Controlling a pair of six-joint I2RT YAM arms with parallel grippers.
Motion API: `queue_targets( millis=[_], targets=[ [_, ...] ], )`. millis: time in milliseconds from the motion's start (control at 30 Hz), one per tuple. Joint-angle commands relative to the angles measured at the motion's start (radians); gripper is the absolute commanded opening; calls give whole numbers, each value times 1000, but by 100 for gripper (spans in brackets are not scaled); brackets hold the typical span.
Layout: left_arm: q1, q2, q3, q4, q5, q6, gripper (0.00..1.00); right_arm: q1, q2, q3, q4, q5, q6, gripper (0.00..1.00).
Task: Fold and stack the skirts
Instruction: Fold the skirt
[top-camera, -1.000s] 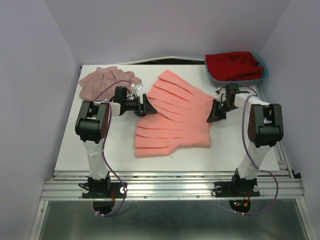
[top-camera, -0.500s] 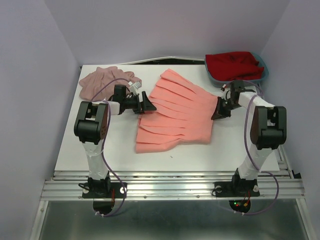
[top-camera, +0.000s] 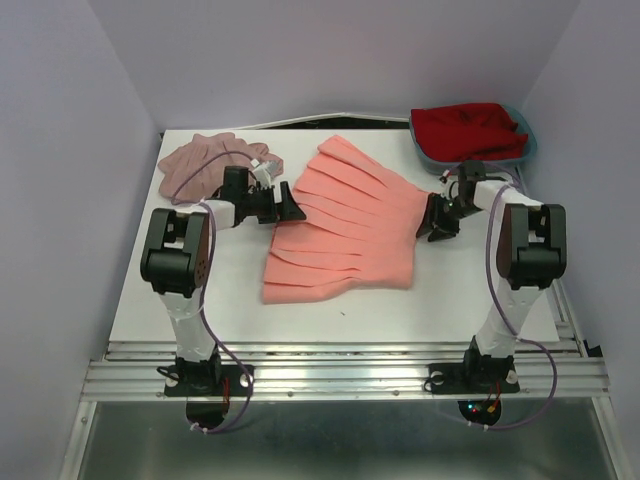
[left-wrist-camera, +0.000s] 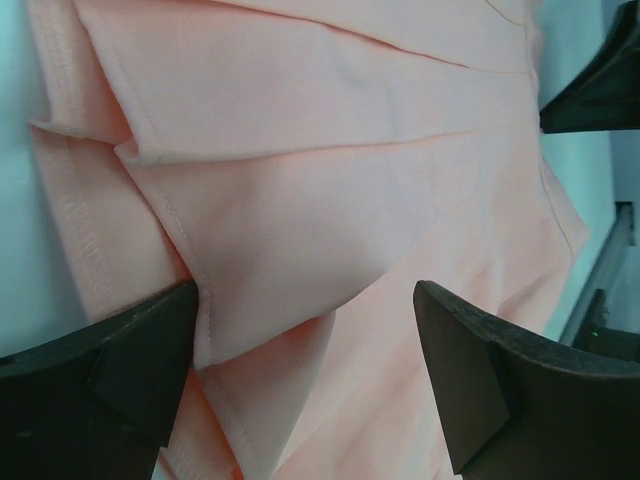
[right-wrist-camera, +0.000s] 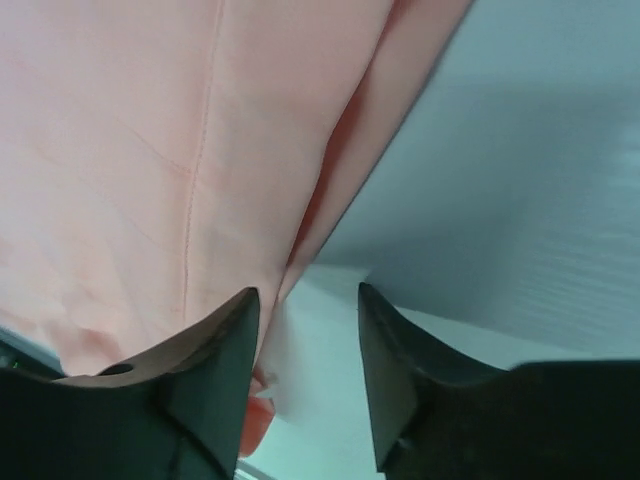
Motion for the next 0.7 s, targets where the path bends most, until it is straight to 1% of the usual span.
queue_targets(
  millis=[0,33,67,100,133,167,200,267,300,333,367,400,467,500,567,600,633,667],
  targets=[
    [27,-172,11,-155,-198,178,99,-8,-20,114,9,19,-32,52],
    [27,-234,25,-221,-291,255,98,-8,-26,156,-24,23,-42,53],
    [27,-265,39,-240,-330,309,99,-8,-32,176,-40,28,-52,54],
    [27,-320,69,-284,-376,360,99,-8,-40,195,-49,36,-68,54],
    [19,-344,82,-336,-422,414,99,-8,-61,221,-58,42,-72,54],
    [10,-370,91,-355,-501,528,99,-8,-72,232,-58,45,-81,54],
    [1,-393,97,-372,-522,593,98,-8,-83,242,-57,43,-80,54],
    [-64,-463,91,-438,-519,717,97,-8,-93,272,-40,11,-68,52],
    [-102,-485,71,-456,-519,807,93,-8,-89,282,-34,2,-51,50],
    [-203,-524,60,-493,-519,845,92,-8,-81,292,-23,-18,-49,49],
    [-263,-538,50,-507,-523,868,89,-8,-70,301,-21,-32,-48,47],
    [-321,-548,36,-518,-528,882,83,-8,-45,321,-21,-41,-52,45],
    [-438,-539,33,-544,-540,874,77,-8,-18,336,-18,-43,-66,44],
    [-545,-513,34,-542,-546,855,72,-8,-5,336,-11,-8,-78,43],
    [-628,-476,42,-524,-554,833,69,-8,2,327,43,32,-92,43],
    [-692,-430,54,-515,-560,824,66,-8,6,318,61,51,-94,43],
    [-717,-407,63,-498,-572,807,66,-8,11,316,92,83,-101,45],
    [-749,-379,80,-490,-573,801,65,-8,15,316,103,91,-114,49]
  ],
)
